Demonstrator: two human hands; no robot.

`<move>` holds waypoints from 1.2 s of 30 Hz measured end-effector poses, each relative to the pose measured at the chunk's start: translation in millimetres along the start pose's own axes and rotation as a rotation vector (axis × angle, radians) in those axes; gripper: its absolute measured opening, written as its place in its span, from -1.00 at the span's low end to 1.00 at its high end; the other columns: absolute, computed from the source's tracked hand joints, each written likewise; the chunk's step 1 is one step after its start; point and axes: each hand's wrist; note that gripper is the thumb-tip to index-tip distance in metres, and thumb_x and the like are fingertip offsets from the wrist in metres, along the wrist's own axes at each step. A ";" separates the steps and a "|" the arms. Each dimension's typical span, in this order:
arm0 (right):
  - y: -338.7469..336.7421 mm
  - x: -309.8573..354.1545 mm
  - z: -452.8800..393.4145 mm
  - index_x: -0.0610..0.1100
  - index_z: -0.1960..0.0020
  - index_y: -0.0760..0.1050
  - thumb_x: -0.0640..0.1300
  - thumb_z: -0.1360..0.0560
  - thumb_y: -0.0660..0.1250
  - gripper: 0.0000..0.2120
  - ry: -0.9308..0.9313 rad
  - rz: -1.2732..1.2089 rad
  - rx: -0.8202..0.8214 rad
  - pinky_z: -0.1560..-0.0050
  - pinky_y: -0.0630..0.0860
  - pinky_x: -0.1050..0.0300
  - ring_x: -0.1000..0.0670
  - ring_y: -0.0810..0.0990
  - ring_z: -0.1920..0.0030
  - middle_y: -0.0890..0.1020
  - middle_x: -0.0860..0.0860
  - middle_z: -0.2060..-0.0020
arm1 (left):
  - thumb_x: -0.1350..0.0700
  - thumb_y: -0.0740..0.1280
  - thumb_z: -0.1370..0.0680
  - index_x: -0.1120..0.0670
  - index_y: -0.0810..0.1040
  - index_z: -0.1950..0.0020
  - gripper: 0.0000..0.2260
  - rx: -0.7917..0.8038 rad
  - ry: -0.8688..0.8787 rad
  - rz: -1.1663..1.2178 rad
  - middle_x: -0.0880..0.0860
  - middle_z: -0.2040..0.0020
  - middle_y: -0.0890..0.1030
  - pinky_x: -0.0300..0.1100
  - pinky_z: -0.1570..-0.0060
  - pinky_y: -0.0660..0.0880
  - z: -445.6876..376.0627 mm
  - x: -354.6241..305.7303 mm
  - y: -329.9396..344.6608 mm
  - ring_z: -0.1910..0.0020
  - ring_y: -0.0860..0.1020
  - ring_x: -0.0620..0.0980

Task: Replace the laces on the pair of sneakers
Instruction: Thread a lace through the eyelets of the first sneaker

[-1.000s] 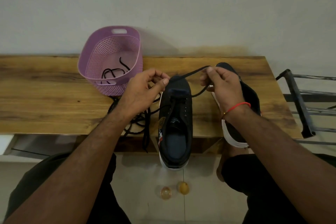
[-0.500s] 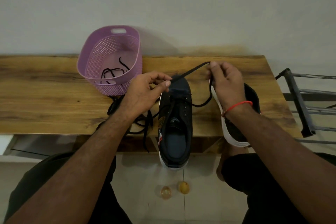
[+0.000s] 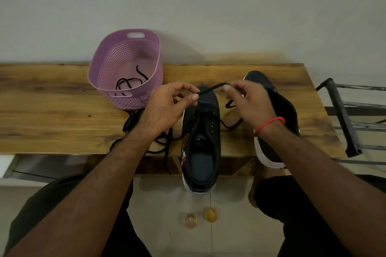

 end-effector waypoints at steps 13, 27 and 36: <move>1.1 -6.6 -2.8 -0.09 -0.09 0.67 0.00 -0.57 0.38 -0.79 0.112 -0.142 -0.099 0.22 0.46 0.19 0.12 0.46 0.29 0.53 0.09 0.34 | 0.12 0.50 -0.46 0.12 0.63 -0.03 -0.81 -0.402 -0.169 0.913 0.00 0.16 0.69 -0.20 0.28 0.58 -7.8 -8.2 -10.9 0.27 0.58 -0.13; 5.0 -3.0 4.7 0.12 -0.10 0.52 0.20 -0.50 0.38 -0.75 0.016 0.186 0.268 0.13 0.56 0.19 0.25 0.57 0.14 0.60 0.14 0.14 | 0.20 0.41 -0.59 0.13 0.64 -0.27 -0.75 -0.303 0.023 0.292 0.03 0.08 0.72 -0.17 -0.01 0.63 -3.2 -0.5 3.5 0.07 0.69 -0.09; 4.9 4.9 11.0 0.05 0.03 0.49 0.27 -0.44 0.37 -0.69 0.221 0.313 0.545 0.24 0.49 0.15 0.10 0.56 0.13 0.58 0.09 0.12 | 0.13 0.38 -0.61 -0.01 0.68 -0.21 -0.80 0.103 0.144 -0.201 -0.12 -0.08 0.64 -0.43 -0.07 0.46 3.0 -0.2 20.1 -0.08 0.56 -0.25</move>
Point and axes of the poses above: each hand's wrist, its own z-axis away from the middle knuckle, its own y-axis out of the palm, x = y × z
